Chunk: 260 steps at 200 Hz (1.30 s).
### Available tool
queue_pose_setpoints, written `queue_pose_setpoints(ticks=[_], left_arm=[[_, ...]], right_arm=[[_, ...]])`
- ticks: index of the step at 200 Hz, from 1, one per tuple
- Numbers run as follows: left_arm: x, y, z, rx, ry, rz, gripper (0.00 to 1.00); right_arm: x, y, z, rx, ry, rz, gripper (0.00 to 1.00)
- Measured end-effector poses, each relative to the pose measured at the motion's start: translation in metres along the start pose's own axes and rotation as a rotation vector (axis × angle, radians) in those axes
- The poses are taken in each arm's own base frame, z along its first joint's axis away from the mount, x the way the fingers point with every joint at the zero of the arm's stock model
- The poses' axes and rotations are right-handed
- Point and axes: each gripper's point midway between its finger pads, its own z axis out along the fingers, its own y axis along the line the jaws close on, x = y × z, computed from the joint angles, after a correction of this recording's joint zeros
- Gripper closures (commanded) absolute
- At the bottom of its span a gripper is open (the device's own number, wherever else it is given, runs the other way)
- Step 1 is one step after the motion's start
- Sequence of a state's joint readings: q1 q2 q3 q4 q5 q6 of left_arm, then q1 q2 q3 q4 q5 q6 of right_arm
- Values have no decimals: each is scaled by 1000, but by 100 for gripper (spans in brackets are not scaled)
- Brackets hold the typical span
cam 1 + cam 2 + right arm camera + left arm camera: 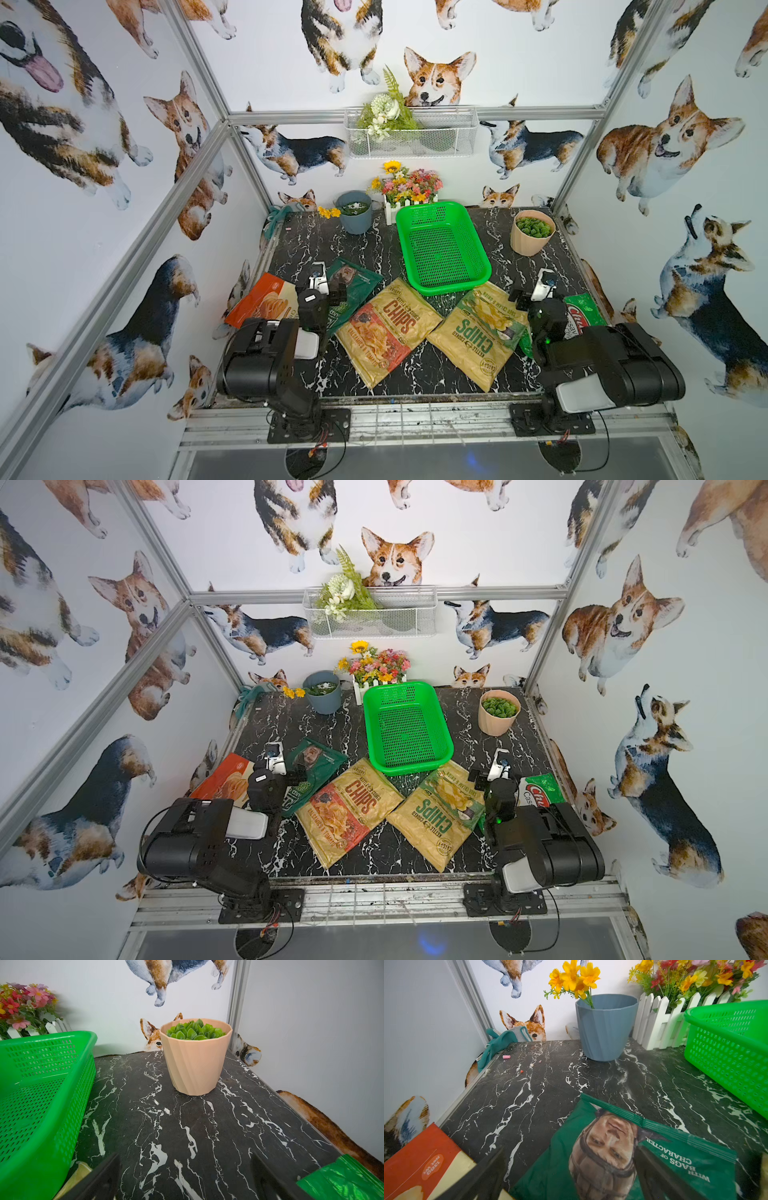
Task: Put the potato chips into the basket
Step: Pick up the potato chip from the center of the board.
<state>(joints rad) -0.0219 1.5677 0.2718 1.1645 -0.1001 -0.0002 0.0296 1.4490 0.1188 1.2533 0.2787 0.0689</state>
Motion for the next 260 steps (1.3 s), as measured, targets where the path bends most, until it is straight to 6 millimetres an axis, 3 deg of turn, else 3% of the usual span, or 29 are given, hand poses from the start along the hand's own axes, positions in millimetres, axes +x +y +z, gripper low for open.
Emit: queue_pose_setpoints(ticks=[184, 219, 231, 260], left_arm=[[-1, -2, -1, 4, -4, 1, 0], [-11, -1, -6, -3, -32, -1, 0], [-14, 1, -9, -15, -42, -2, 0], [-37, -8, -19, -11, -94, 10, 0]], right_arm=[[0, 1, 0, -3, -1, 0, 0], [-1, 1, -1, -14, -4, 1, 0], [-9, 1, -5, -15, -29, 8, 0], [-58, -5, -18, 5, -160, 57, 1]])
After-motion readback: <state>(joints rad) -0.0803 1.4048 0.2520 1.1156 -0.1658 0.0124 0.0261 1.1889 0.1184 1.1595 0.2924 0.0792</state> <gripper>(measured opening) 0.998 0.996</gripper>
